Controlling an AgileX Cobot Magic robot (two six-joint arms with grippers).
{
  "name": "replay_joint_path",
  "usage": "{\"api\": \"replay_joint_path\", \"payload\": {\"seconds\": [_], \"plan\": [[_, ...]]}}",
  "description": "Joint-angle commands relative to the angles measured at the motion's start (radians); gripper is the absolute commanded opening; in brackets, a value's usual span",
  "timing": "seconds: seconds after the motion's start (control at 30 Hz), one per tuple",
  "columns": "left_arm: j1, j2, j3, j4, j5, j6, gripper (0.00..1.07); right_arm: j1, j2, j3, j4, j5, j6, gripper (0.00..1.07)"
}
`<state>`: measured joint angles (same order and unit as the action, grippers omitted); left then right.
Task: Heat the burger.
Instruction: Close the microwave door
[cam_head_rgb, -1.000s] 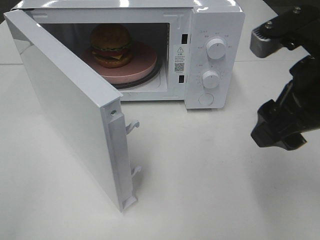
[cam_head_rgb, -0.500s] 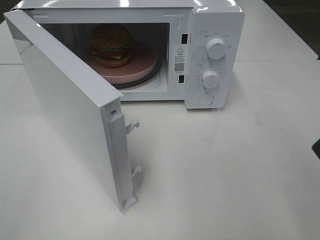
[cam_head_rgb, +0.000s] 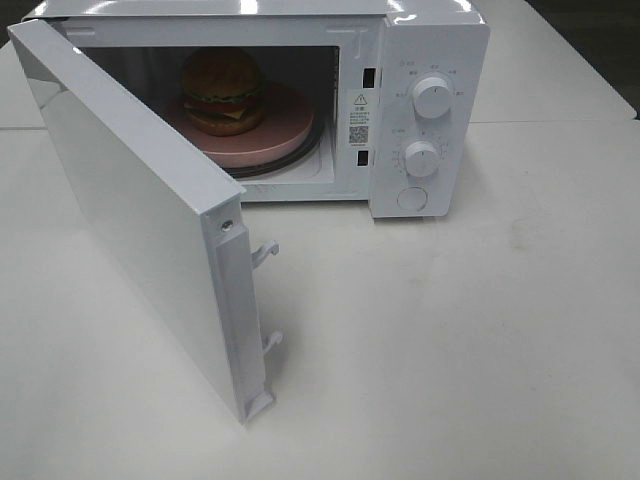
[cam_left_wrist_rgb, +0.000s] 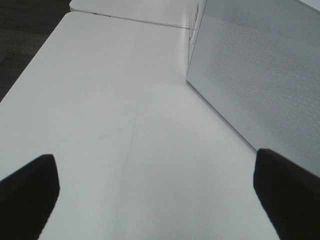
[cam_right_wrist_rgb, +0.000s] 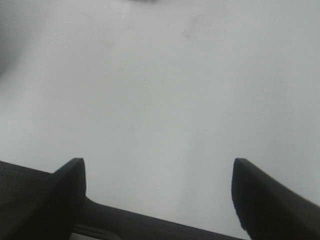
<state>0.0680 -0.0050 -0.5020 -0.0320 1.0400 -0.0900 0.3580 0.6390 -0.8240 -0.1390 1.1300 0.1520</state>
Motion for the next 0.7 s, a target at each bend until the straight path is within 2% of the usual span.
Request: {"api": "replay_joint_path", "payload": {"seconds": [0.03, 0.27, 0.33, 0.43, 0.5, 0.7], "plan": [[0.004, -0.022, 0.003, -0.003, -0.008, -0.001, 0.98, -0.084, -0.096, 0.076, 0.007, -0.002, -0.02, 0.76], [0.004, -0.022, 0.003, -0.003, -0.008, -0.001, 0.98, -0.145, -0.225, 0.194, 0.011, -0.033, -0.016, 0.76], [0.004, -0.022, 0.003, -0.003, -0.008, -0.001, 0.98, -0.155, -0.316, 0.259, 0.012, -0.058, -0.016, 0.76], [0.004, -0.022, 0.003, -0.003, -0.008, -0.001, 0.98, -0.155, -0.336, 0.274, 0.012, -0.061, -0.016, 0.76], [0.004, -0.022, 0.003, -0.003, -0.008, -0.001, 0.98, -0.155, -0.444, 0.311, 0.012, -0.094, -0.016, 0.76], [0.004, -0.022, 0.003, -0.003, -0.008, -0.001, 0.98, -0.155, -0.539, 0.311, 0.012, -0.094, -0.016, 0.76]]}}
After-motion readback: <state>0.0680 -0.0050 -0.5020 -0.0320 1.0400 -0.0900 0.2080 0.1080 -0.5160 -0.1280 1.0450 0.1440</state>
